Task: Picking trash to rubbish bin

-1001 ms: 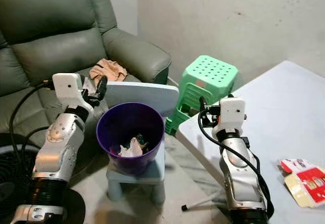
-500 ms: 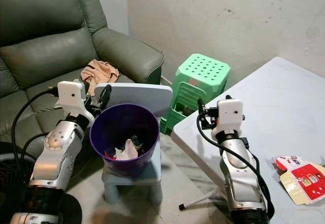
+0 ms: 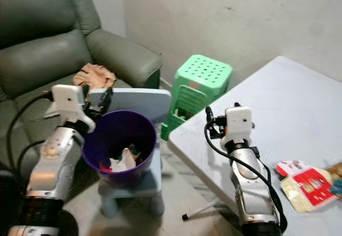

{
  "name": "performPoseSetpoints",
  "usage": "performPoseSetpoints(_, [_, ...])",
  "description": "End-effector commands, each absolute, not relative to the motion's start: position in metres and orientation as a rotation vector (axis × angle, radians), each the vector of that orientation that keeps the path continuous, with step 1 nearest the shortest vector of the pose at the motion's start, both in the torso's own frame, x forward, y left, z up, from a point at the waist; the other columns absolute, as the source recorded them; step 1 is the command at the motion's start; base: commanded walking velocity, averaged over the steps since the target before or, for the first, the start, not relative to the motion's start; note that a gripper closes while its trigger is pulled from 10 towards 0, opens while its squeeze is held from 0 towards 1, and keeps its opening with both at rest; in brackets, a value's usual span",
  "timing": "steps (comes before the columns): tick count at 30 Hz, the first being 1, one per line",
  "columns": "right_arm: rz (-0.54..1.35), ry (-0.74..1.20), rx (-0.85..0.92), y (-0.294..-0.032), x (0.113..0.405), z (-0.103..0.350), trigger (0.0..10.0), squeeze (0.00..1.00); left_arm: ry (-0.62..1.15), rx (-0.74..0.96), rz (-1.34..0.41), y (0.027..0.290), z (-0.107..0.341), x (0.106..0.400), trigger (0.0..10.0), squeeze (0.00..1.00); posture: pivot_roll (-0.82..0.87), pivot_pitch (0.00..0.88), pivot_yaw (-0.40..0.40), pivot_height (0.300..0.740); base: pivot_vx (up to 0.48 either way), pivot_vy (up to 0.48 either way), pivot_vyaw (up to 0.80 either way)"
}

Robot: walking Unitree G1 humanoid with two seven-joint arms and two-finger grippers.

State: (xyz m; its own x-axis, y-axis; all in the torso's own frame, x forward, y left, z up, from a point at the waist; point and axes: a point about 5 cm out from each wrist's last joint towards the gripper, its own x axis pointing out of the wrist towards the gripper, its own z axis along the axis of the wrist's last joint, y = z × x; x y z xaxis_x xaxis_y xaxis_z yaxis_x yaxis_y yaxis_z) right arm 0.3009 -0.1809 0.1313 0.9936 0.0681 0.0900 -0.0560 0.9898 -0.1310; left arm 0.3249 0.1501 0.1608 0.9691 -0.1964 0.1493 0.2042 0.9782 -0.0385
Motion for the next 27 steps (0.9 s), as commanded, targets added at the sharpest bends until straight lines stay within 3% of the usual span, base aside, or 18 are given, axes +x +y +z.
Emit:
performPoseSetpoints(1, [0.05, -0.098, -0.142, -0.1859, 0.2985, 0.1317, 10.0, 0.0, -0.176, -0.047, -0.206, 0.1494, 0.1677, 0.3244, 10.0, 0.0, 0.01, 0.028, -0.026, 0.74, 0.0, 0.0, -0.77])
performPoseSetpoints(23, [0.044, -0.082, -0.15, -0.1904, 0.294, 0.1291, 10.0, 0.0, -0.155, -0.064, -0.187, 0.1459, 0.1655, 0.3247, 10.0, 0.0, 0.0, 0.039, -0.038, 0.74, 0.0, 0.0, -0.77])
performPoseSetpoints(27, [0.004, -0.091, -0.064, -0.1923, 0.293, 0.1308, 10.0, 0.0, -0.144, -0.065, -0.195, 0.1448, 0.1636, 0.3235, 10.0, 0.0, 0.0, 0.04, -0.039, 0.74, 0.0, 0.0, -0.16])
